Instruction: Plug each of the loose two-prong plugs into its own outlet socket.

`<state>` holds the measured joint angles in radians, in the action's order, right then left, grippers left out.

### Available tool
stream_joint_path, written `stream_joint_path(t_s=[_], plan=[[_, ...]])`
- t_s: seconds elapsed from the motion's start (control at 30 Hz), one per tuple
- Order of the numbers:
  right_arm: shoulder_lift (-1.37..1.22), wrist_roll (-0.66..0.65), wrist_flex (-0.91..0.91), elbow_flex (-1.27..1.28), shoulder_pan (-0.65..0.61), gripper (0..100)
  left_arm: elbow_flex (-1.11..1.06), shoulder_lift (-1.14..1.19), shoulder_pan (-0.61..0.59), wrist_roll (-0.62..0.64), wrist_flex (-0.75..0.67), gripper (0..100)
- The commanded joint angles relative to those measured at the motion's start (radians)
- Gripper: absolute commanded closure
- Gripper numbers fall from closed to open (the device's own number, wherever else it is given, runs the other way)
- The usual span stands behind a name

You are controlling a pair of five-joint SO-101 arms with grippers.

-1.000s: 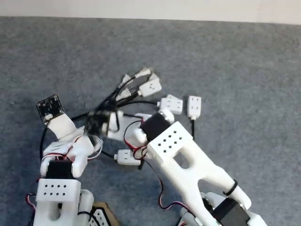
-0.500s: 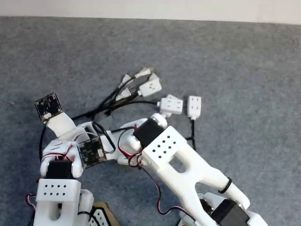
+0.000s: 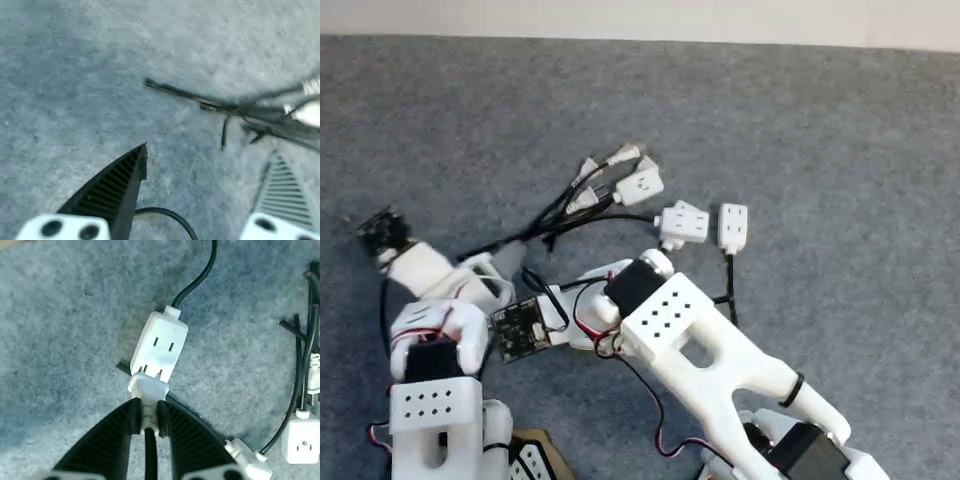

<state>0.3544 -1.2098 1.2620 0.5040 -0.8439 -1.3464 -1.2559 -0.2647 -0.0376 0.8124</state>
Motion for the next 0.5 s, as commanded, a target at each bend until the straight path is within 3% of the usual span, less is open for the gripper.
stream_joint_path(t_s=[0.0,0.1,0.47], plan=[[0.004,-0.012,-0.015,-0.004,0.002,99.3,0.048,-0.004,-0.048,0.044,-0.031,68],[0.004,-0.015,-0.015,-0.005,0.031,99.3,0.070,-0.004,-0.097,0.055,-0.037,68],[-0.096,-0.008,-0.036,-0.019,0.028,99.3,0.128,-0.001,-0.099,0.054,0.031,62]])
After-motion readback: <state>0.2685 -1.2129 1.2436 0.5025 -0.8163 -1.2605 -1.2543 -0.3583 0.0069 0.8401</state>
